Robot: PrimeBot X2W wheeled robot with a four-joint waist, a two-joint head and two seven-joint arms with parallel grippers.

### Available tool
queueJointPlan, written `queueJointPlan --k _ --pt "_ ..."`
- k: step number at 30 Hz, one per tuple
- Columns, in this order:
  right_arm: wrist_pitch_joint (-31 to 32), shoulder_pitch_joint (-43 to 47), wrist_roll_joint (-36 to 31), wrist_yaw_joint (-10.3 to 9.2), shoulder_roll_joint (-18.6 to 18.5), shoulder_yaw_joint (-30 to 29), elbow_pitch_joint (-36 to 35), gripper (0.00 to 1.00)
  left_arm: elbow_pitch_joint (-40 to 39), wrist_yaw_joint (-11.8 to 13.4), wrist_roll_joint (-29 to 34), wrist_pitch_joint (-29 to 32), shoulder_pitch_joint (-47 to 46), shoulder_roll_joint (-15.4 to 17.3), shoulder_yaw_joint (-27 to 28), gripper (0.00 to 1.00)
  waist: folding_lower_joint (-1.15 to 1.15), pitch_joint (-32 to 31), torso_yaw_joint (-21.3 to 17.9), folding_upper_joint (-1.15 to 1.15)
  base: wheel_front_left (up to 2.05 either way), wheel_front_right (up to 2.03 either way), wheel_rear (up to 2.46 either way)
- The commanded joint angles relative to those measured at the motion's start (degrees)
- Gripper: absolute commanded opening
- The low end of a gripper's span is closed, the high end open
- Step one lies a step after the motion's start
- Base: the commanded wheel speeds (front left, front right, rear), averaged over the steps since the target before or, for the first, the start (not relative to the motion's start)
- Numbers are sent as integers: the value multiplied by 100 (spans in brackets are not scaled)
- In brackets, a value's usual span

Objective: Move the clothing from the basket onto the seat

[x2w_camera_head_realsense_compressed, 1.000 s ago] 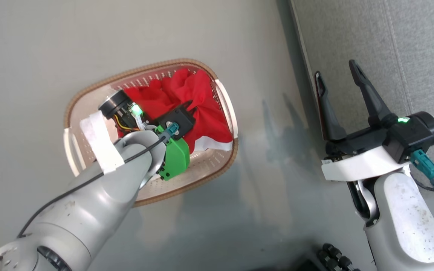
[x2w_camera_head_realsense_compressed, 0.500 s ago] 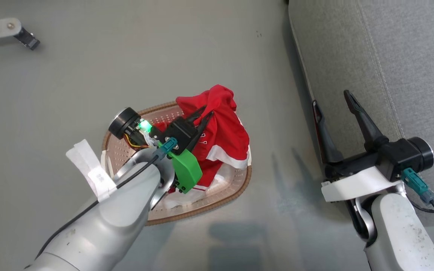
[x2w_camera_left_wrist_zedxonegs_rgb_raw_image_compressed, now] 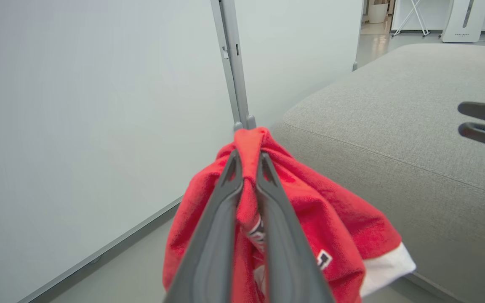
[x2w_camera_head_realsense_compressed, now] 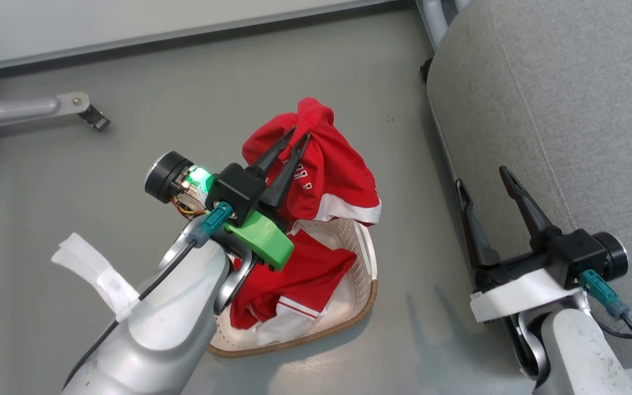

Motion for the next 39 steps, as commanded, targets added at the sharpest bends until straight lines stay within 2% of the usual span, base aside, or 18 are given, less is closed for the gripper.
queueJointPlan --k 1,11,21,39 --pt "-14 115 21 -2 -20 -13 23 100 -110 17 39 -4 125 -28 87 0 0 -233 99 0 0 0 0" --pt "-14 339 65 -2 -20 61 71 100 -884 -53 143 -5 422 -240 702 0 0 -663 140 0 0 0 0" --pt "-14 500 50 -2 -19 152 33 100 -1243 -110 237 -4 535 -342 914 0 0 -900 209 0 0 0 0" --pt "-14 79 -507 -2 -21 1338 -15 100 -1169 -202 330 -5 470 -487 911 0 0 -907 359 0 0 0 0"
